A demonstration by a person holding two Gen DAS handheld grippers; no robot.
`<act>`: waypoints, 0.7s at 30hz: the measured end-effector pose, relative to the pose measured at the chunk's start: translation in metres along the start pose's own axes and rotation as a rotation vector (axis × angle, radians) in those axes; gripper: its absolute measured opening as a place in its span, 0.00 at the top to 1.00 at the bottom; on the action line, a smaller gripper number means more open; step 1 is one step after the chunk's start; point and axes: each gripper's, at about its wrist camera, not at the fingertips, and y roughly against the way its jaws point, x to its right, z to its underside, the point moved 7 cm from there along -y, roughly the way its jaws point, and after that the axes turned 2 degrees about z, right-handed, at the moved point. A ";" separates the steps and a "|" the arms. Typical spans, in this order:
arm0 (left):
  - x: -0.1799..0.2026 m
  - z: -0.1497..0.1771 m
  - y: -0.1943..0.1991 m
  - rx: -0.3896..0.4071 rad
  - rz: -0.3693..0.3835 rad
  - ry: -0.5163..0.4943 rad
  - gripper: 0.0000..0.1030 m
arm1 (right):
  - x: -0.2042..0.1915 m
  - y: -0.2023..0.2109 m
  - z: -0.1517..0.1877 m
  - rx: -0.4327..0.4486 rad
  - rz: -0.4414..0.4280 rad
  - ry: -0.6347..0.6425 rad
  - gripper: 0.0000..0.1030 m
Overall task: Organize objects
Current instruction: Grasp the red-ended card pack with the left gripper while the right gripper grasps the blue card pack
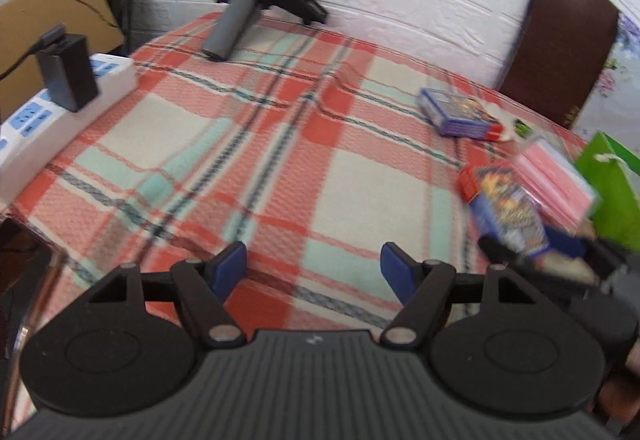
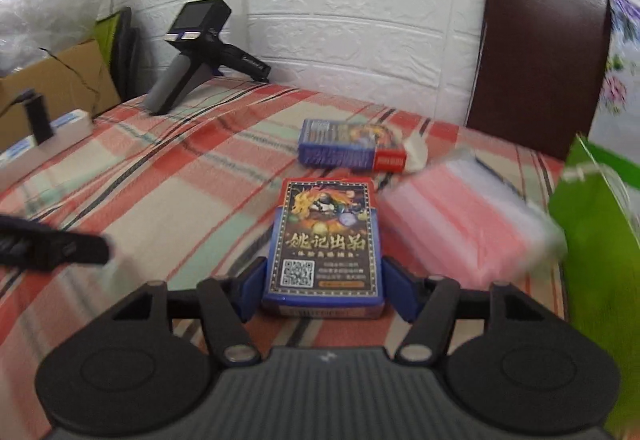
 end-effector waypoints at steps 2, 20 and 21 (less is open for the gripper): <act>0.016 0.005 0.003 -0.029 0.064 -0.005 0.26 | 0.001 0.021 0.017 0.006 -0.019 -0.002 0.40; 0.145 0.019 0.058 -0.078 0.382 -0.131 0.44 | 0.030 0.134 0.038 0.203 -0.159 -0.248 0.41; 0.158 0.014 0.063 -0.057 0.399 -0.155 0.44 | 0.038 0.142 0.034 0.242 -0.134 -0.244 0.41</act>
